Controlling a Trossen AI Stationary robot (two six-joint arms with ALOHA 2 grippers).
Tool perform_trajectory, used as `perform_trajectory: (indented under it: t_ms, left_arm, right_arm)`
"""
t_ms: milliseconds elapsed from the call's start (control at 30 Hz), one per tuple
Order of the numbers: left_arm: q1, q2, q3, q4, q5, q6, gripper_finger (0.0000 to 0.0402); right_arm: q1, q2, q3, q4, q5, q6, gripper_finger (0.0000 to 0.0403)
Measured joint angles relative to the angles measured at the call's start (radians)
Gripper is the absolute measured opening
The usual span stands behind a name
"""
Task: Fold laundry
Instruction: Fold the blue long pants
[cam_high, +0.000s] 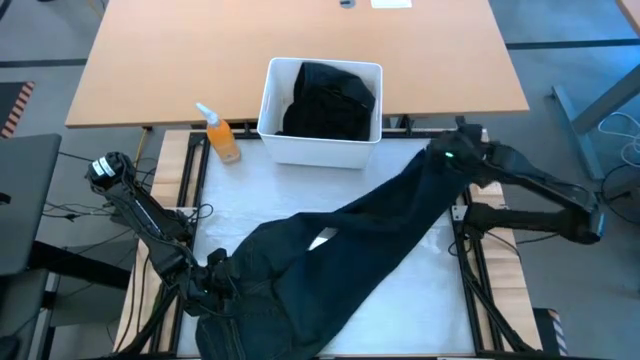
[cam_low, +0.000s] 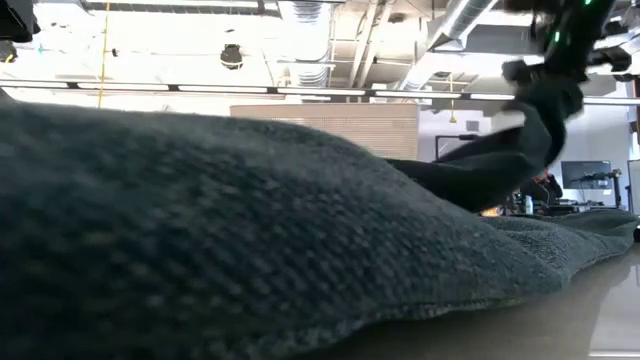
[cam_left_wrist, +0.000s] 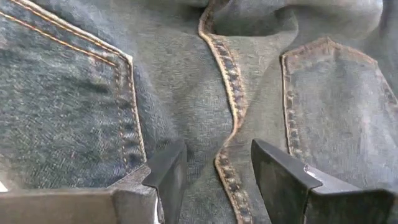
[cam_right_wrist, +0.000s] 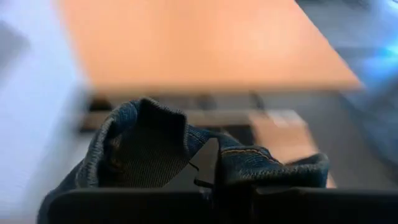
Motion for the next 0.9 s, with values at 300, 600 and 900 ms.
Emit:
perform_trajectory:
  t_ms: [300,600,900]
  left_arm:
    - [0.001,0.0,0.0,0.009,0.006,0.017,0.0167]
    - [0.0,0.0,0.0,0.022,0.037,0.01,0.0167]
    - [0.0,0.0,0.0,0.022,0.039,0.01,0.0167]
  right_arm:
    - [-0.161,0.142,0.001,-0.156,-0.262,-0.146,0.006]
    - [-0.154,0.189,0.128,-0.2,-0.268,-0.174,0.0154]
    - [-0.099,0.181,0.446,-0.43,-0.277,-0.195,0.0244]
